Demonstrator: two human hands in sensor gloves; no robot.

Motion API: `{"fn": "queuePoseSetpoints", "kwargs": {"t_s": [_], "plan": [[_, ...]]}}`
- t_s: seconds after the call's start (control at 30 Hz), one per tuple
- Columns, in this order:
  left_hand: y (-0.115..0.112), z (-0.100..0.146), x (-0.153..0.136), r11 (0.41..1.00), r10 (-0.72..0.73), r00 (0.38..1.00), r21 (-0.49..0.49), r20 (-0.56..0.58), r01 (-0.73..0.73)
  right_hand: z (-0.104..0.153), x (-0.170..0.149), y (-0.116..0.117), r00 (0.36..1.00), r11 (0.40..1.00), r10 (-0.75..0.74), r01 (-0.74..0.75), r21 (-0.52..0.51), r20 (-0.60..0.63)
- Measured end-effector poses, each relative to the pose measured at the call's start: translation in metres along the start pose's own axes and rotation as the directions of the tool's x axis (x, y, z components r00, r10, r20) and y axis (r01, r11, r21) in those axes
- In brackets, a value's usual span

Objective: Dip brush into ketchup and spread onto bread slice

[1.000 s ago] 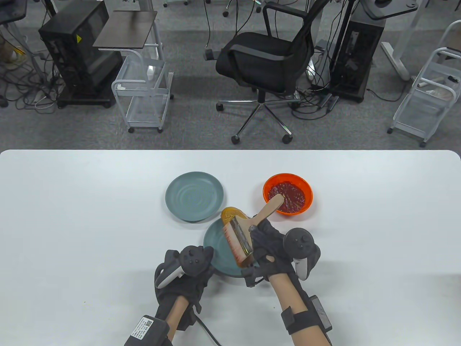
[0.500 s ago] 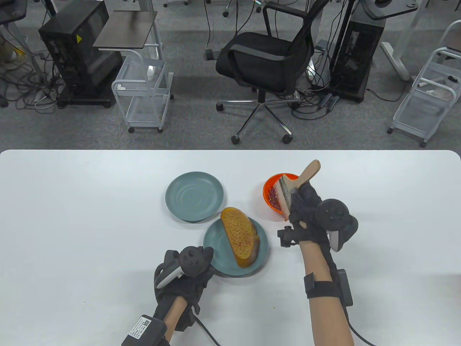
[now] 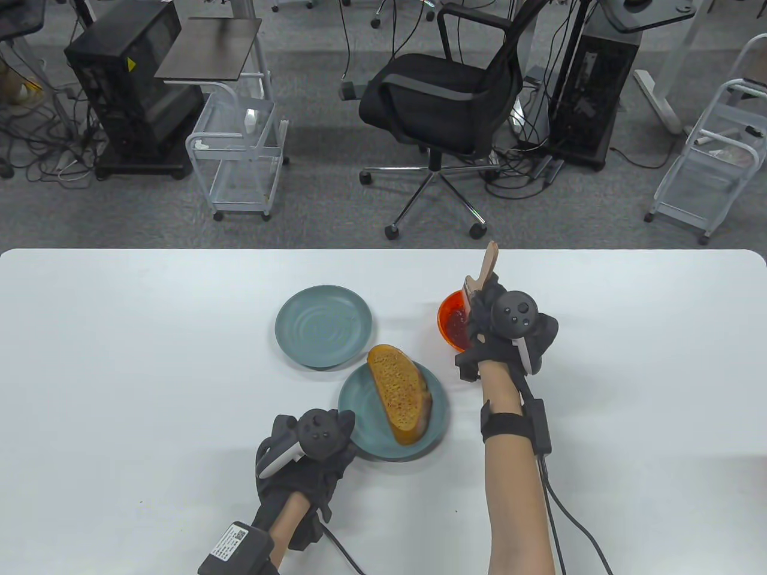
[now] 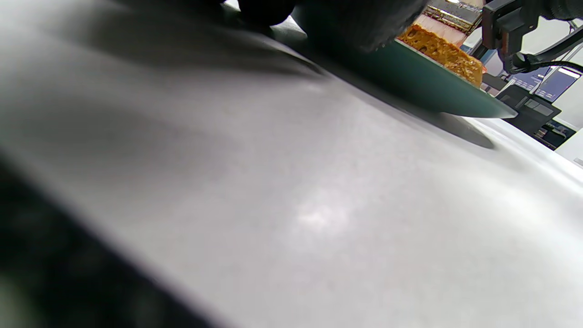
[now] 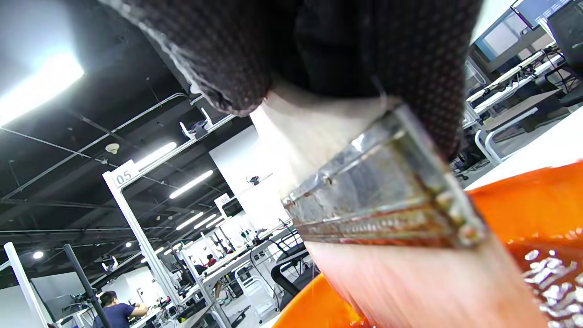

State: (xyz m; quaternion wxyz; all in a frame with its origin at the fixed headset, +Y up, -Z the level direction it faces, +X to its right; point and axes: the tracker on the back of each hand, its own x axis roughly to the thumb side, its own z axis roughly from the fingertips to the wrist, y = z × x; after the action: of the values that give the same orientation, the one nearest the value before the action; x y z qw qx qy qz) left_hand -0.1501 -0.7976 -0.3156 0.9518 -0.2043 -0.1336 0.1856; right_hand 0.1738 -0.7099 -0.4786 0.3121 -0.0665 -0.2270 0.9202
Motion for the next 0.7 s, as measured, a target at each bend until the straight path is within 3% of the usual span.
{"fn": "queuePoseSetpoints", "kwargs": {"t_s": [0.53,0.7], "plan": [[0.000,0.000,0.000,1.000,-0.002,1.000,-0.001,-0.001,0.002,0.010,-0.003,0.012,1.000,1.000,0.016,-0.016,0.007,0.024],[0.000,0.000,0.000,1.000,-0.002,1.000,-0.001,-0.001,0.002,0.012,-0.001,0.003,0.999,1.000,0.002,-0.001,-0.028,0.046]]}}
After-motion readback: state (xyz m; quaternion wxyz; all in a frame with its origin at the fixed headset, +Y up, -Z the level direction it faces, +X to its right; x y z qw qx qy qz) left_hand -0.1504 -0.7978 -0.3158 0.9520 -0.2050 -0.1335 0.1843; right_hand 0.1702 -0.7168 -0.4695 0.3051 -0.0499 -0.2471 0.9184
